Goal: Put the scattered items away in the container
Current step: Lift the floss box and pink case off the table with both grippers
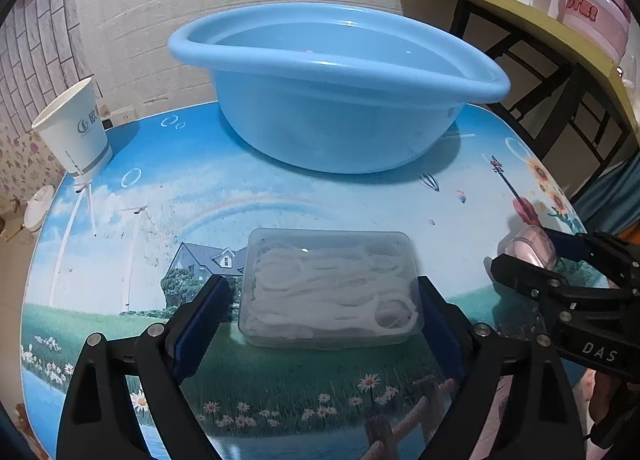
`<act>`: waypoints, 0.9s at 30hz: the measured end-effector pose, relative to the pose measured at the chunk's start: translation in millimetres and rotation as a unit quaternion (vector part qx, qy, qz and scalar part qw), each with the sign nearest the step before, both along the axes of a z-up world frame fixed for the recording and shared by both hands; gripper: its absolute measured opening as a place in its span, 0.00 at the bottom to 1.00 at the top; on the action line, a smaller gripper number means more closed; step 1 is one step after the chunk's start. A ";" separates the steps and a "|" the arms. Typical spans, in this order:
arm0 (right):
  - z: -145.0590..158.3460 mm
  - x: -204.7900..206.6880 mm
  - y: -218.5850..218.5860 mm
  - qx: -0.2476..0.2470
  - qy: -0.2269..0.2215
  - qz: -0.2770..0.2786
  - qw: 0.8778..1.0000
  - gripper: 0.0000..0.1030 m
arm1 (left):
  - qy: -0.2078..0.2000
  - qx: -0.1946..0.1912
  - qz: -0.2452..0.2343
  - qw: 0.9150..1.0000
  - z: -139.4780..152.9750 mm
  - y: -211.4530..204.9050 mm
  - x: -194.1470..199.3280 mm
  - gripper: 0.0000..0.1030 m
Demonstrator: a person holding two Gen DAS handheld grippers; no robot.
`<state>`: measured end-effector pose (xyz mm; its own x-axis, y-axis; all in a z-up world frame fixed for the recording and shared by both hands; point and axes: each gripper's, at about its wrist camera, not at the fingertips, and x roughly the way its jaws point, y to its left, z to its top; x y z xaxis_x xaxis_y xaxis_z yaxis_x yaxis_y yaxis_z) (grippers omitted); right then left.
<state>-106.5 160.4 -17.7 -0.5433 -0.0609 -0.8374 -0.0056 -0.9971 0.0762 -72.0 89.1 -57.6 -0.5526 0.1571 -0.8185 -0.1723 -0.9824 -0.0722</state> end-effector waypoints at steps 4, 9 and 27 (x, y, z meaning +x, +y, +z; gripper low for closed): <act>-0.7 0.6 1.0 0.004 0.004 0.003 1.000 0.60 | 0.005 -0.007 -0.002 1.000 -1.0 1.5 0.9 0.87; -2.0 1.0 0.1 0.010 0.008 0.009 1.000 0.56 | 0.007 -0.006 0.000 1.000 1.1 -0.4 2.2 0.77; 4.6 10.6 2.6 -0.024 -0.012 0.001 1.000 0.49 | -0.008 0.001 0.046 0.999 19.8 -8.2 8.1 0.77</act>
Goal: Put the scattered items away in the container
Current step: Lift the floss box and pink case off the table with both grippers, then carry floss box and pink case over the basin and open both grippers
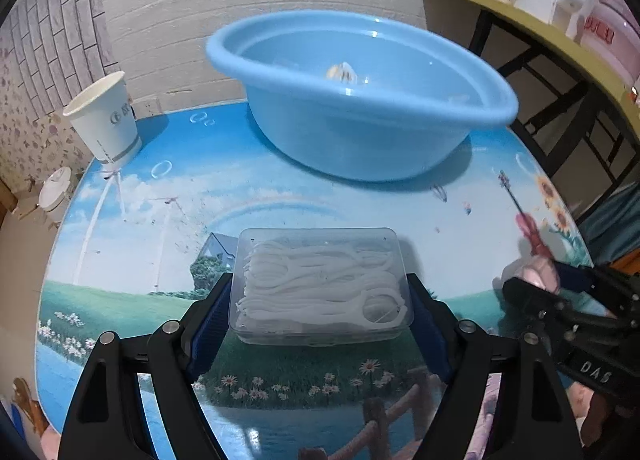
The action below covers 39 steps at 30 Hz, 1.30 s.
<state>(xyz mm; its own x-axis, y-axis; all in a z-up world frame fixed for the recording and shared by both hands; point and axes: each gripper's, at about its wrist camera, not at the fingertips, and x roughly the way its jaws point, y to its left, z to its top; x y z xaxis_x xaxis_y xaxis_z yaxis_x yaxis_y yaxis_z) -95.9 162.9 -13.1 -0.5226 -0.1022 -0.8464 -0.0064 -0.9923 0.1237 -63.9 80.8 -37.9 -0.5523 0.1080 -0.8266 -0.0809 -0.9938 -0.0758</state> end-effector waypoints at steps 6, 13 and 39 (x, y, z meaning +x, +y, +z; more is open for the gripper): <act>10.9 2.3 1.2 -0.005 -0.003 0.000 1.000 0.49 | 0.008 -0.001 0.010 1.000 21.0 -4.7 3.6 0.77; 34.6 5.4 1.0 -0.016 -0.003 0.009 1.000 0.49 | 0.012 0.006 0.015 1.000 48.4 -16.9 6.9 0.77; 110.3 -69.1 5.3 -0.038 0.056 0.024 0.997 0.49 | 0.052 0.008 0.012 0.999 109.9 -21.9 -86.4 0.77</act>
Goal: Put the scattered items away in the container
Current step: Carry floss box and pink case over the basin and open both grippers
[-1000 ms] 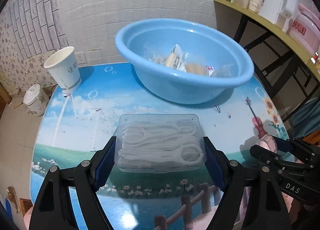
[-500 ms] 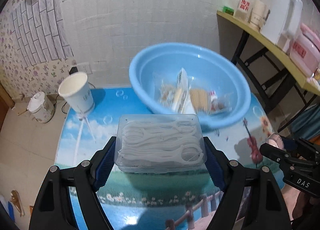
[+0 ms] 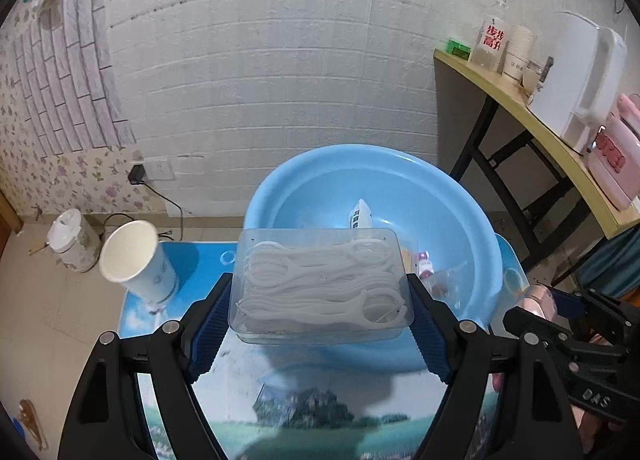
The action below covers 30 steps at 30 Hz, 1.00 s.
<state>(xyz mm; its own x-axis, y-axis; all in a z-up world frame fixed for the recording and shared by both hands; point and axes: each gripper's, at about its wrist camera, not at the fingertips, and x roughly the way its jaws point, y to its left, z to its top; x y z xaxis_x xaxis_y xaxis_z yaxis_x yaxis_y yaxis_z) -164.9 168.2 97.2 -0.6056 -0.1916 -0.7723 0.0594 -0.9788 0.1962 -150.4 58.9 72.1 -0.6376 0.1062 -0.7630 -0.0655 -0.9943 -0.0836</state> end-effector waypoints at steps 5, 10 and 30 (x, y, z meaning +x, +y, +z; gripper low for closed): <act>-1.6 -19.3 -1.9 -0.002 0.000 0.000 1.000 0.49 | -0.017 -0.011 -0.002 1.000 -17.6 4.7 -29.6 0.77; -14.0 -33.2 -1.6 -0.001 -0.015 -0.001 1.000 0.49 | -0.037 -0.004 0.000 0.999 -34.7 6.1 -50.0 0.78; -24.7 -69.3 -33.3 0.018 -0.022 0.032 0.999 0.49 | 0.028 -0.026 0.023 0.999 -10.7 -21.3 -25.6 0.95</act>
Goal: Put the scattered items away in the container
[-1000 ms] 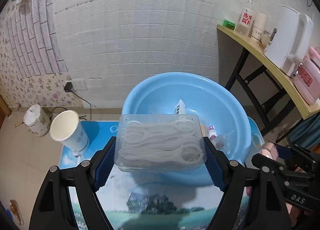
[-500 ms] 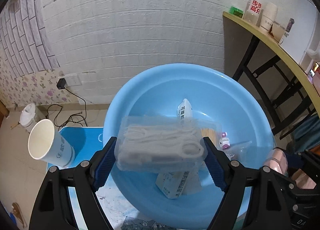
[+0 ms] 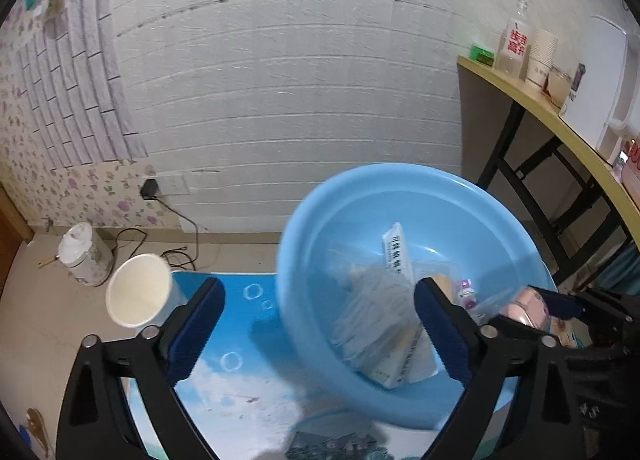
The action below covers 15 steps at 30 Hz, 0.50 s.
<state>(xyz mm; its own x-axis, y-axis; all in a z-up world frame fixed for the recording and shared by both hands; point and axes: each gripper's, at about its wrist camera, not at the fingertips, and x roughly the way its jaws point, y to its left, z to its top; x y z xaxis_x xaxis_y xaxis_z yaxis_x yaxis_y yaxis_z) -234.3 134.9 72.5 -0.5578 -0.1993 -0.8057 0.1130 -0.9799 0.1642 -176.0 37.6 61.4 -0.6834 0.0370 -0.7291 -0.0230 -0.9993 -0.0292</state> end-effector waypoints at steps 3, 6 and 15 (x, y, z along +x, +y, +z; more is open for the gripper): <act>-2.8 -10.8 -7.4 0.002 -0.004 0.005 1.000 0.49 | -0.007 -0.005 0.013 1.000 -2.5 -7.1 5.3 0.96; -6.1 -20.3 -14.2 0.002 -0.011 0.007 1.000 0.49 | -0.015 0.001 0.021 1.000 -3.8 -13.3 7.9 0.96; -3.5 -21.4 -20.8 0.013 -0.013 -0.011 1.000 0.74 | -0.032 0.003 0.029 0.999 -1.8 -13.7 13.5 1.00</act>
